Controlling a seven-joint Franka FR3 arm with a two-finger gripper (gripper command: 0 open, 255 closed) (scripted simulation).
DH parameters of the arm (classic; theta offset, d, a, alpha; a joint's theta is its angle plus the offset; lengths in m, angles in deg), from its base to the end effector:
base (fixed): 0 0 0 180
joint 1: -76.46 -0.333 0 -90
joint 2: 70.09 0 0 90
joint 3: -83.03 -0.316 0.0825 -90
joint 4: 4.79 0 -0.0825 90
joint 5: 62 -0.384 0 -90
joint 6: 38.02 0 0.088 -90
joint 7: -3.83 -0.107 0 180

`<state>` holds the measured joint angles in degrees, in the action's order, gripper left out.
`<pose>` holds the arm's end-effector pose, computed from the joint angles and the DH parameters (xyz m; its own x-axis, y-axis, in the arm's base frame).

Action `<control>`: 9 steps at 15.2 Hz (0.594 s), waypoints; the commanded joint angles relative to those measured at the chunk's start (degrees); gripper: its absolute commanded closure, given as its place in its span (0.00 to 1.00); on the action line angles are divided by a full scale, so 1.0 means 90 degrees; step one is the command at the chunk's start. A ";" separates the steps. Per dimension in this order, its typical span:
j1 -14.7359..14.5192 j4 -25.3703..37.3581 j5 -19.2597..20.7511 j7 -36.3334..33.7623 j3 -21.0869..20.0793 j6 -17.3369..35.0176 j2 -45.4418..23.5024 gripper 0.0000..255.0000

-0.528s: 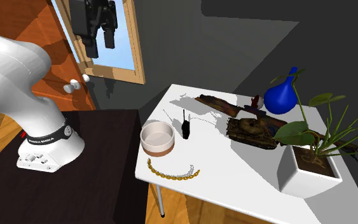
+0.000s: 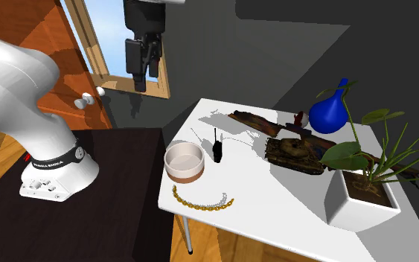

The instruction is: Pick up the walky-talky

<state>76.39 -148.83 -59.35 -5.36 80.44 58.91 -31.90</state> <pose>0.3316 0.0121 0.4875 0.9823 -0.1220 -0.1422 -0.1090 -0.9894 0.0963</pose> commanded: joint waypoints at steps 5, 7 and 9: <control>-0.0135 -0.0221 -0.0367 -0.0429 -0.0219 0.1214 -0.1135 0.00; -0.0177 -0.0206 -0.0474 -0.0548 -0.0286 0.1604 -0.1584 0.00; -0.0219 -0.0154 -0.0576 -0.0660 -0.0352 0.1982 -0.2055 0.00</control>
<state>74.55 -150.54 -64.10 -10.80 77.54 74.56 -47.79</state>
